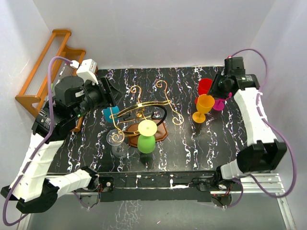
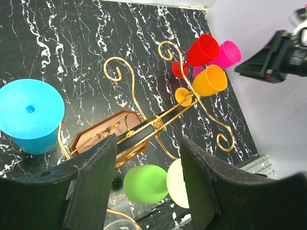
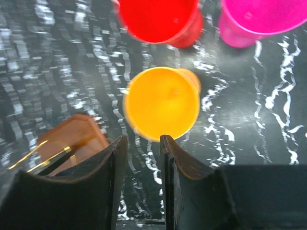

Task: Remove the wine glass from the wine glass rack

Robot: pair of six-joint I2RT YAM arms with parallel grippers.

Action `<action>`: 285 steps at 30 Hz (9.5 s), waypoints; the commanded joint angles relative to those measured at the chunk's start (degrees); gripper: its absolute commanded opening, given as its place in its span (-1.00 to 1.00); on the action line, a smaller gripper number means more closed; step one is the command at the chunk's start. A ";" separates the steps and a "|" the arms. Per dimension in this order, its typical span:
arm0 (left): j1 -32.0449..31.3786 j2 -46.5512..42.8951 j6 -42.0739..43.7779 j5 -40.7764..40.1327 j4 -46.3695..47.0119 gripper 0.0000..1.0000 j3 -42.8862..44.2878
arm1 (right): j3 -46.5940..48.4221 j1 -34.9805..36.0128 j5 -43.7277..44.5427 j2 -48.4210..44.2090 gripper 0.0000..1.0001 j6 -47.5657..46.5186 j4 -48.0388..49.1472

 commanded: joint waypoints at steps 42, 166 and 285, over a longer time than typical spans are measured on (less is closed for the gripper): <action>-0.22 0.60 -1.70 1.21 -0.33 0.06 3.27 | -6.92 38.24 -22.32 -14.72 -0.25 20.47 14.03; -0.25 -2.45 -1.63 1.06 -1.70 0.08 1.36 | -13.89 47.64 -31.61 -18.76 -0.85 21.30 26.73; -0.26 -3.01 -4.38 7.79 5.90 -1.00 2.73 | 7.82 53.38 20.40 -22.66 -0.80 -15.89 16.27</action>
